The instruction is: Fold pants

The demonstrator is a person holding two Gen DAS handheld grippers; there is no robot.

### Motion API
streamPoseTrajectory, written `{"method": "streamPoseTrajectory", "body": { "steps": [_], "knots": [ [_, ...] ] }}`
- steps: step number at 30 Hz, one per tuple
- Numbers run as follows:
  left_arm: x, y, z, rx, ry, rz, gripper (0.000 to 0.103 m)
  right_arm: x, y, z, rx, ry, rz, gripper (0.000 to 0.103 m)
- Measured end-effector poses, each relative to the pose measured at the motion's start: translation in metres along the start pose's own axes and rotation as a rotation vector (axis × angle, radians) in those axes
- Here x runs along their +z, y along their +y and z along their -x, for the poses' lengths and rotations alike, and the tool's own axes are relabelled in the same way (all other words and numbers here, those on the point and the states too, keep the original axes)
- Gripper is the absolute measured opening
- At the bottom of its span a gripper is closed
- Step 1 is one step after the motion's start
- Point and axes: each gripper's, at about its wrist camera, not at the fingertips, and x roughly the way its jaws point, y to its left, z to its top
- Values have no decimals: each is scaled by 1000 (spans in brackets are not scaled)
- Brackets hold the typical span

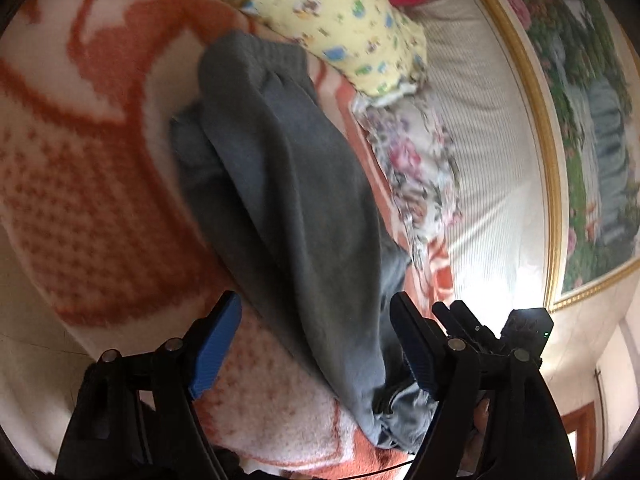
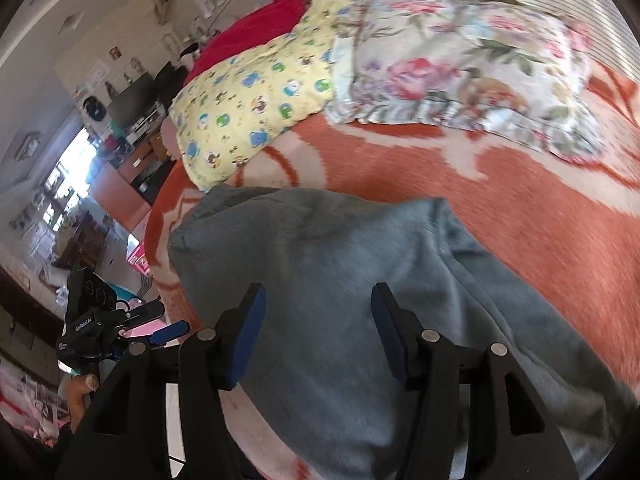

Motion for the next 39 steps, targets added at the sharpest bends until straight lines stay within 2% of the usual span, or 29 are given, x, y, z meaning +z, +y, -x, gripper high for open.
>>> {"method": "streamPoseTrajectory", "body": {
  "steps": [6, 9, 16, 23, 30, 35, 37, 38, 39],
  "knots": [
    [15, 23, 4, 30, -45, 141, 81, 23, 19, -33, 18, 46, 63, 57],
    [23, 25, 9, 76, -93, 140, 81, 34, 30, -49, 28, 67, 103, 58],
    [41, 32, 10, 138, -130, 134, 82, 62, 52, -84, 52, 95, 180, 60],
    [50, 50, 2, 140, -147, 205, 84, 94, 75, -132, 99, 142, 297, 66],
    [59, 53, -6, 149, -174, 229, 91, 125, 114, -200, 126, 265, 511, 66],
    [59, 44, -14, 175, -188, 162, 100, 125, 136, -252, 118, 386, 620, 66],
    [59, 39, -19, 201, -185, 116, 102, 120, 139, -269, 86, 423, 658, 66],
    [60, 35, -22, 221, -174, 84, 102, 116, 139, -279, 59, 450, 672, 63],
    [61, 33, -25, 232, -166, 60, 102, 110, 137, -286, 41, 471, 679, 50]
  ]
}}
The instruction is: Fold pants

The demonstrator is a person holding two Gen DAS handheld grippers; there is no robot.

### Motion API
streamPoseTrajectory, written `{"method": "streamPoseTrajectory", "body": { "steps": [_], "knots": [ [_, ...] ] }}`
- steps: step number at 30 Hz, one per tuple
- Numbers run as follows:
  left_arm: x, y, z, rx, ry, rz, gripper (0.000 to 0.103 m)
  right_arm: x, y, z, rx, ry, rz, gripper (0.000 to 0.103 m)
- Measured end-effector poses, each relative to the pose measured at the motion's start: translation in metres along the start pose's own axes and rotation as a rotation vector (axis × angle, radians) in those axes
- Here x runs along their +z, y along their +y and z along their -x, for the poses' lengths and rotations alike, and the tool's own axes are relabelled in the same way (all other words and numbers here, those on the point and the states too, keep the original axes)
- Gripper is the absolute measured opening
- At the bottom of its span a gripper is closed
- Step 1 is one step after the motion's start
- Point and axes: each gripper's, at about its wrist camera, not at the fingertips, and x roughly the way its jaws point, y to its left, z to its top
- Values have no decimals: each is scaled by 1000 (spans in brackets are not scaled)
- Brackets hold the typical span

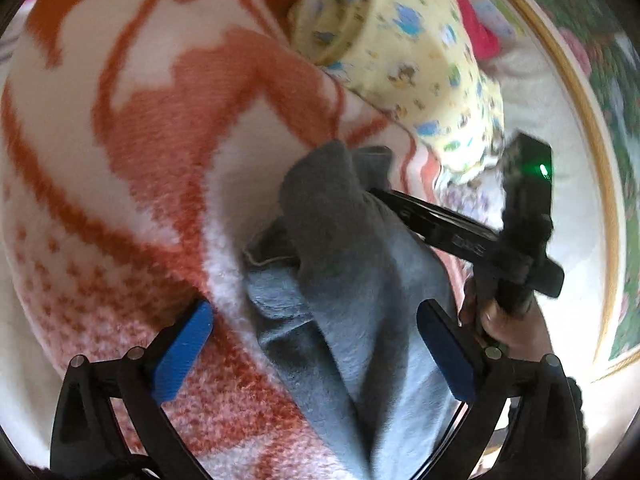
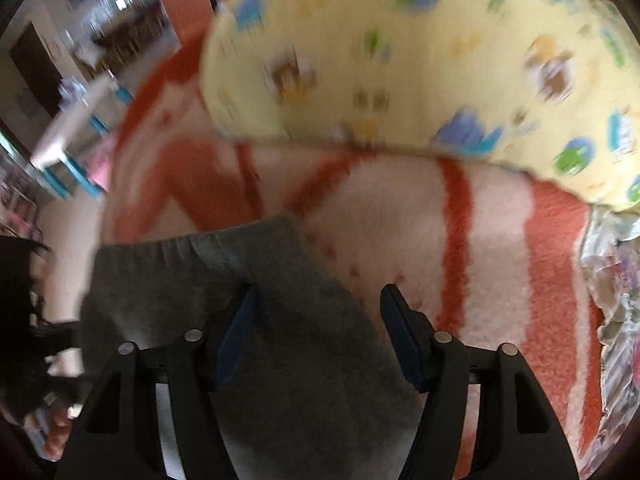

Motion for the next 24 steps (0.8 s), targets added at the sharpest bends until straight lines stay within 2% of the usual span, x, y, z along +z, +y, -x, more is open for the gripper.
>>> {"method": "streamPoseTrajectory", "body": {
  "steps": [2, 3, 4, 7, 8, 10, 11, 12, 14, 18, 24],
  "knots": [
    [1, -2, -2, -2, -3, -28, 102, -3, -2, -1, 15, -21, -23, 36],
    [2, -2, -3, -9, -10, -36, 102, -5, -6, 2, 44, -32, -55, 20],
    [2, -2, -3, -11, -15, -41, 101, -7, -10, 4, 63, -38, -82, 14],
    [1, -8, -4, 0, -36, -90, 97, -16, -12, 12, 89, -56, -100, 11],
    [0, -9, -4, 2, -42, -106, 93, -19, -12, 15, 85, -63, -102, 10],
    [2, -11, -3, -11, -44, -126, 58, -24, -11, 25, 92, -93, -118, 10],
    [3, -8, -5, -32, -18, -123, 37, -26, -9, 30, 95, -111, -126, 10],
    [5, -5, -9, -69, 12, -97, 34, -30, -8, 37, 95, -131, -137, 10],
    [4, -4, -5, -112, 5, -74, 30, -36, -7, 51, 97, -170, -163, 10],
    [-7, -23, 12, -173, -37, -120, 28, -55, -4, 88, 102, -258, -214, 10],
    [-31, -67, 23, -270, -14, -197, 27, -105, -16, 145, 103, -400, -327, 10]
  ]
}}
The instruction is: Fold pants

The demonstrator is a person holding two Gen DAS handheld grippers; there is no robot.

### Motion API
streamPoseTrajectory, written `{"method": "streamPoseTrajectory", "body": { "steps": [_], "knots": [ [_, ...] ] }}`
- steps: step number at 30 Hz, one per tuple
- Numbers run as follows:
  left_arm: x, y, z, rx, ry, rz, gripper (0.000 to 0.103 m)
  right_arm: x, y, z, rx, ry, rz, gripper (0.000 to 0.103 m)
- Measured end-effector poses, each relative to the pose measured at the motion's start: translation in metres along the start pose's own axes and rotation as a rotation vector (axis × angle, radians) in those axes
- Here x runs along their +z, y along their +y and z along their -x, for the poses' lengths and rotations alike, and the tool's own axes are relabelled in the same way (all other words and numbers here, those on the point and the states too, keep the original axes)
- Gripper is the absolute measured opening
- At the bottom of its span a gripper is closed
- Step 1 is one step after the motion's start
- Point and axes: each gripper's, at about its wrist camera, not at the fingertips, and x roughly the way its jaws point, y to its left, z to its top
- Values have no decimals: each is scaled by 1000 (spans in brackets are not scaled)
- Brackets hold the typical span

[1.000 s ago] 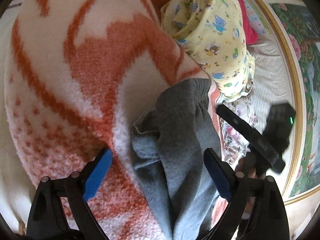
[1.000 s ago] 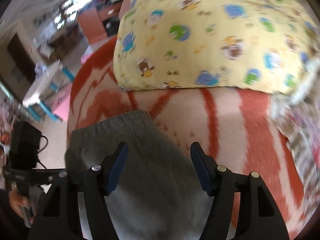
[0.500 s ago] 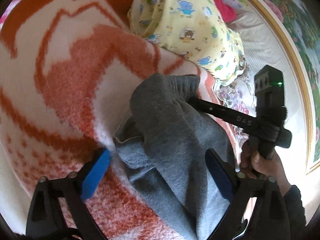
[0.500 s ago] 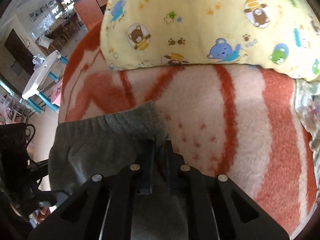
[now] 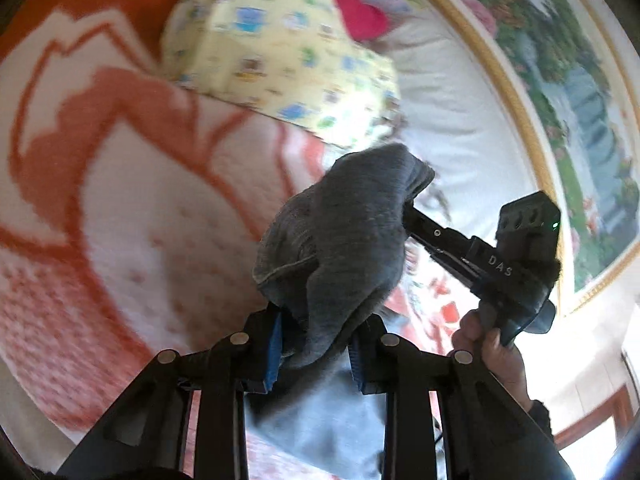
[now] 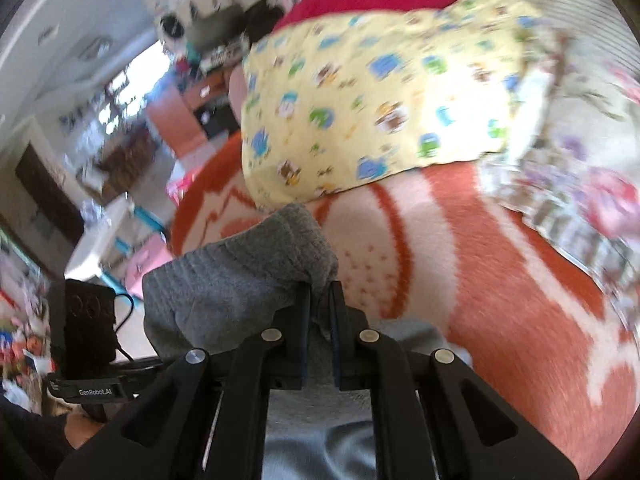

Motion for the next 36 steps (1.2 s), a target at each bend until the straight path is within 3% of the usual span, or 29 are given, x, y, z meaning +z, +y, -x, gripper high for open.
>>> {"method": "streamPoseTrajectory", "body": {
  "steps": [11, 27, 36],
  "knots": [
    [-52, -77, -22, -117, 131, -106, 25, -72, -38, 110, -49, -145, -200, 10],
    [-159, -172, -56, -227, 367, -276, 25, -184, -67, 213, -100, -313, -407, 9],
    [-211, -209, -82, -250, 481, -354, 25, -243, -84, 263, -153, -380, -512, 9]
  ]
}}
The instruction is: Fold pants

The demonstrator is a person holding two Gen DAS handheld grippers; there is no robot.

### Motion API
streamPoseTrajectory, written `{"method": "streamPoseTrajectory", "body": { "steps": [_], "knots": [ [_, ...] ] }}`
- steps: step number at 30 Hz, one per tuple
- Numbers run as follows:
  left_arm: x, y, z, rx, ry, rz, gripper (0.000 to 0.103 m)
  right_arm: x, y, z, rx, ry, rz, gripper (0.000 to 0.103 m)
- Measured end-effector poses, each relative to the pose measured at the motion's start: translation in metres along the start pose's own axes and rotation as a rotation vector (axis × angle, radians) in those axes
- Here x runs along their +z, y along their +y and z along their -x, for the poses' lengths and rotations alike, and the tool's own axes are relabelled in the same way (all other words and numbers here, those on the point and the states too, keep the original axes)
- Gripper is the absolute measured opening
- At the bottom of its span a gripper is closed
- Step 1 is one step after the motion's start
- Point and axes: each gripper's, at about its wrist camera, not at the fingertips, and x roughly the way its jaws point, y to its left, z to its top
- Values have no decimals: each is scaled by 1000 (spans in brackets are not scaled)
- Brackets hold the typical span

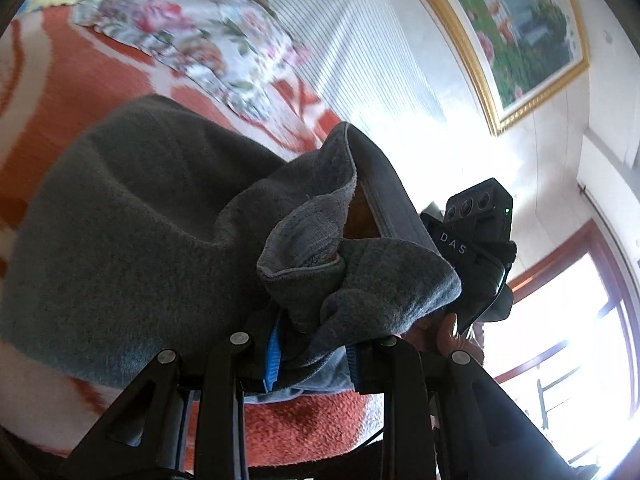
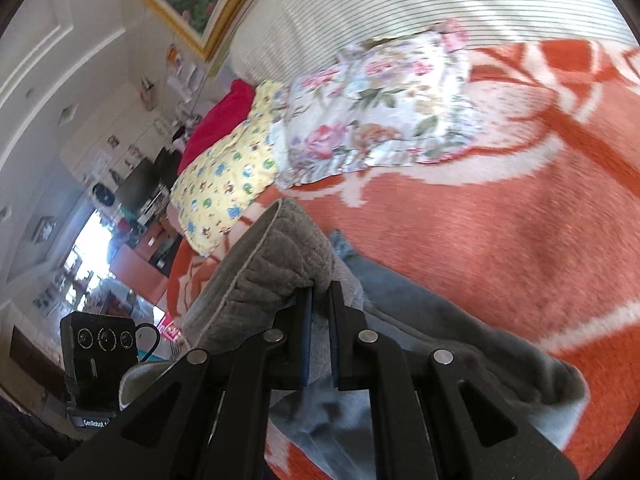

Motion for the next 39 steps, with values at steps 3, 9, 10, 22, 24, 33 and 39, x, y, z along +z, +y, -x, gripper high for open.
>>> {"method": "streamPoseTrajectory", "body": {
  "steps": [3, 9, 10, 22, 24, 33, 39],
  "knots": [
    [-6, -11, -14, 2, 26, -23, 25, -7, -14, 15, -9, -21, -26, 9],
    [-13, -22, -35, 20, 60, -55, 25, -17, -39, 33, -20, -47, -71, 9],
    [-14, -24, -38, 22, 65, -59, 25, -19, -43, 35, -20, -50, -80, 9],
    [-28, -47, -81, 84, 132, -175, 31, -37, -96, 54, -43, -88, -200, 8],
    [-31, -45, -84, 93, 142, -182, 33, -41, -108, 59, -47, -96, -243, 8],
    [-34, -52, -79, 73, 172, -212, 50, -47, -117, 84, -144, -108, -252, 11],
    [-36, -56, -65, 42, 183, -216, 53, -47, -107, 98, -205, -99, -224, 28]
  ]
}}
